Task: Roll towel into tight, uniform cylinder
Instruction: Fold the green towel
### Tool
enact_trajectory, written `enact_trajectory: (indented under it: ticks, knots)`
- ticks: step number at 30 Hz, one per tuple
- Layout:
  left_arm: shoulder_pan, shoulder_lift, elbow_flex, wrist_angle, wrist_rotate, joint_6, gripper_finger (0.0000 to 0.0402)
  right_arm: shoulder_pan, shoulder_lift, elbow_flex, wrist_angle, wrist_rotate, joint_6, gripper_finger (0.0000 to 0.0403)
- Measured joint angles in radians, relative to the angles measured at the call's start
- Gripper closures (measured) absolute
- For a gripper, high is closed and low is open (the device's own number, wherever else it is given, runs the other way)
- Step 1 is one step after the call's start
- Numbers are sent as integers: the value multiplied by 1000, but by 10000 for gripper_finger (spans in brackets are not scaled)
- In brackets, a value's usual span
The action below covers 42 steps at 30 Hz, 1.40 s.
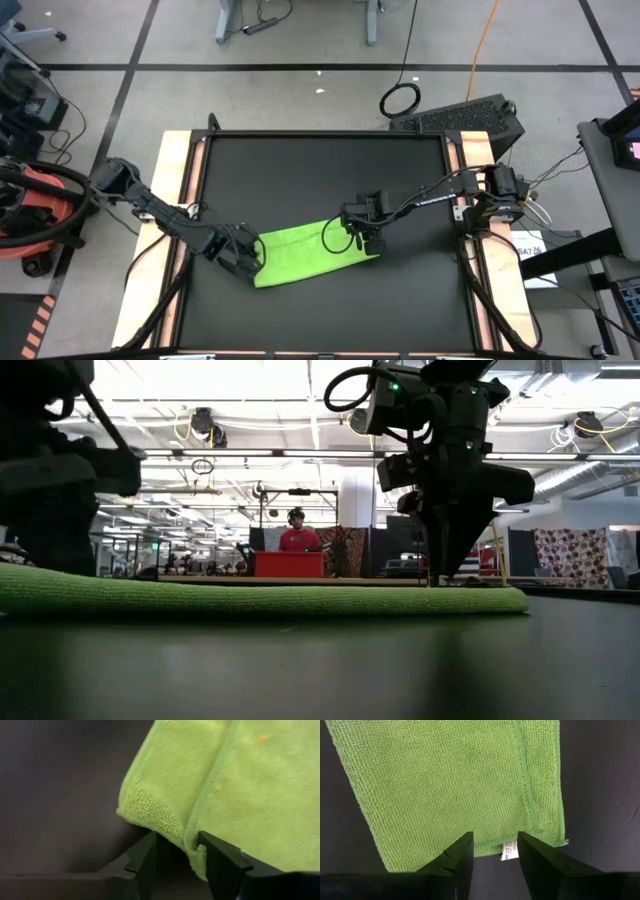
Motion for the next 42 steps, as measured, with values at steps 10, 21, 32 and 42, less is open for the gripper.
enact_trajectory:
  ticks: [10,21,32,42]
  knots:
    - [0,3,78,-11,-6,139,346,-1,0,0,13,0,-17,259]
    - [1,4,136,-133,48,158,367,-1,0,0,13,0,-17,259]
    - [1,5,136,-172,75,127,278,-1,0,0,13,0,-14,259]
    - [1,5,136,-165,122,124,277,-1,0,0,14,0,-14,259]
